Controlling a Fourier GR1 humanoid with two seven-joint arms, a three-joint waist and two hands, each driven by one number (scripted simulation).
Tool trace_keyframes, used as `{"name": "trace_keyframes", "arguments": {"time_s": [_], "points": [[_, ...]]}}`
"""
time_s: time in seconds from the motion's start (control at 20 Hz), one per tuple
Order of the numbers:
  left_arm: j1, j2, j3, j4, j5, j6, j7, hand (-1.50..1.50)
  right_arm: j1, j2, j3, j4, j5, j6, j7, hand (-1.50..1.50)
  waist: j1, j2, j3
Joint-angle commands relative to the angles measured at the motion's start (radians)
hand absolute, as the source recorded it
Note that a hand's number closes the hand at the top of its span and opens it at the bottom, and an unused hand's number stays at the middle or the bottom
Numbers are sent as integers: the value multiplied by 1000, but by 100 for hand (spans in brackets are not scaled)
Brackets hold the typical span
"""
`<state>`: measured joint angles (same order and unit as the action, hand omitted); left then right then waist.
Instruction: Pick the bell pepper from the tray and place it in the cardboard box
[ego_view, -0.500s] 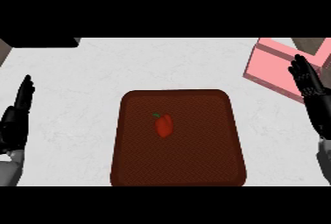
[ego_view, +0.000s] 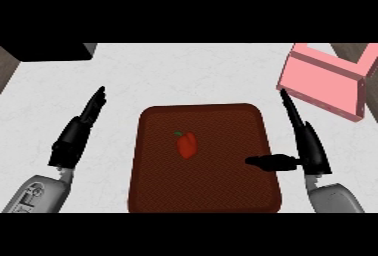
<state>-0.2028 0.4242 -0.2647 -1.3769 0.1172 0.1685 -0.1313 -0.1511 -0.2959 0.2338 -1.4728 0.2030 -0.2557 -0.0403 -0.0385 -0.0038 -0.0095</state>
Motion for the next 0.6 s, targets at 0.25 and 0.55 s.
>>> {"name": "trace_keyframes", "arguments": {"time_s": [0.25,0.55], "points": [[-35,-63,-83,-32,40,-88,67,0,16,-12,320,26,694,-236,252,-150,15,-11,0],[-21,-97,-113,-71,19,-53,125,0,-5,119,472,-166,986,23,670,-150,9,-19,2]]}}
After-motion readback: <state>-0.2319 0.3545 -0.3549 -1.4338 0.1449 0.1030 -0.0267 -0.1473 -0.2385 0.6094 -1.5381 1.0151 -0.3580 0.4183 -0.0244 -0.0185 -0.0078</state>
